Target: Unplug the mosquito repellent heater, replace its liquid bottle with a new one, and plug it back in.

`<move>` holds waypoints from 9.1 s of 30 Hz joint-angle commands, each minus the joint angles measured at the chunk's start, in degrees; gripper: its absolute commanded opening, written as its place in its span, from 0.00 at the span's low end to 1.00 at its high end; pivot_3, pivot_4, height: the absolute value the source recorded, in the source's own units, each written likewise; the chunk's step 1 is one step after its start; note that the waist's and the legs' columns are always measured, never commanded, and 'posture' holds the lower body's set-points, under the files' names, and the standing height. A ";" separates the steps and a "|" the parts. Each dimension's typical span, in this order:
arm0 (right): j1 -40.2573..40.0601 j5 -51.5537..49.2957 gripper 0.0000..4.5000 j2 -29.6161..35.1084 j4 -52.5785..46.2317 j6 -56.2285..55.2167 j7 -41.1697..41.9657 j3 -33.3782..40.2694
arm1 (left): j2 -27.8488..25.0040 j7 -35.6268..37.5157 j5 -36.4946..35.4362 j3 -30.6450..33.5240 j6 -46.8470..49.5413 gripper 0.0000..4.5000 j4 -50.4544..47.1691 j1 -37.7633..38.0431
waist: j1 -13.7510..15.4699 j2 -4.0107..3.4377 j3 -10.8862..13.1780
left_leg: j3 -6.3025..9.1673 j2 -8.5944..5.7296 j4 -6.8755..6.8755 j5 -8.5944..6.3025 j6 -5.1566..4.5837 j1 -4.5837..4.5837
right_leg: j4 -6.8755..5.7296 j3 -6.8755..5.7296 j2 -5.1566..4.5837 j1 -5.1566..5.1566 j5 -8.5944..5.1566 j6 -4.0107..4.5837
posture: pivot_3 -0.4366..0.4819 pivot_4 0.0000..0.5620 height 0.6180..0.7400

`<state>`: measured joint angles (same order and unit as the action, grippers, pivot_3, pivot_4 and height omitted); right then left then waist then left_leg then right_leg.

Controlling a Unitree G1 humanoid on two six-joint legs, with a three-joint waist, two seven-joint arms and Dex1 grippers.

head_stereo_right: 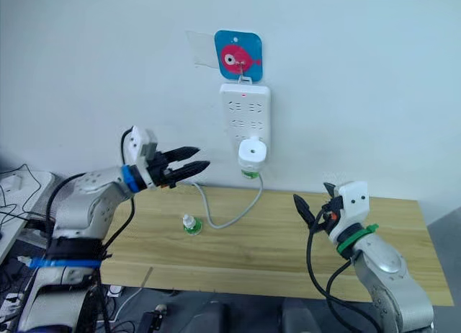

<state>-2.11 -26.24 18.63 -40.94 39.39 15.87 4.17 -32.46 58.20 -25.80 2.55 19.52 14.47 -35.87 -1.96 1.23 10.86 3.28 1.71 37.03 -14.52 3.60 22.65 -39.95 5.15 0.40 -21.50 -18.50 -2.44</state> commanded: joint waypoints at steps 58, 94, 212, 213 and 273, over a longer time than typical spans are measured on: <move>16.86 -12.06 1.00 -11.50 -10.20 21.61 -18.67 -3.29 | 14.99 23.53 13.01 0.95 -14.73 0.29 49.27 -34.52 | -0.98 0.09 0.14 | 1.16 -0.06 0.27 0.16 -0.03 0.98 | -0.01 -1.19 -0.02 -0.38 -0.02 0.03 | 0.37 0.35 1.00; 27.79 4.64 0.86 -12.73 0.22 20.48 -22.71 -11.56 | 15.85 20.89 13.83 1.20 -18.30 0.29 49.45 -34.03 | -1.25 -0.07 0.37 | 1.35 -0.13 0.82 0.18 -0.04 1.39 | -0.22 -1.38 -0.05 -0.55 -0.01 0.04 | 0.38 0.36 1.00; 9.33 -62.89 0.67 -7.46 1.54 -11.99 -43.14 6.91 | 32.67 -3.46 14.12 -13.84 -38.33 0.50 10.92 -3.77 | -3.06 -0.34 0.12 | 1.19 -0.13 -0.04 0.85 0.13 0.90 | -0.90 -1.19 0.01 -0.75 -0.16 0.64 | 0.39 0.24 1.00; 9.32 -62.97 0.67 -7.32 1.54 -12.10 -43.15 6.83 | 32.60 -3.44 14.17 -13.86 -38.33 0.50 10.90 -3.70 | -3.06 -0.34 0.12 | 1.19 -0.13 -0.04 0.85 0.13 0.90 | -0.90 -1.19 0.01 -0.74 -0.17 0.64 | 0.39 0.24 1.00; 21.85 -86.76 0.67 35.59 39.29 37.01 -2.98 4.77 | 23.32 19.72 12.39 -17.10 -56.83 0.50 15.38 -5.73 | -1.29 -0.30 0.11 | 1.09 -0.09 -0.01 0.86 0.04 0.84 | -0.79 -1.14 0.06 -0.64 -0.15 0.65 | 0.44 0.30 1.00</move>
<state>19.44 -111.45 53.95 0.11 76.43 12.39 7.82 -9.64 78.44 -12.62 -14.41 -37.05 30.06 -40.59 -3.25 0.93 10.97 4.37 1.62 37.02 -13.66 3.64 23.49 -40.75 4.00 0.46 -22.14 -18.66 -1.78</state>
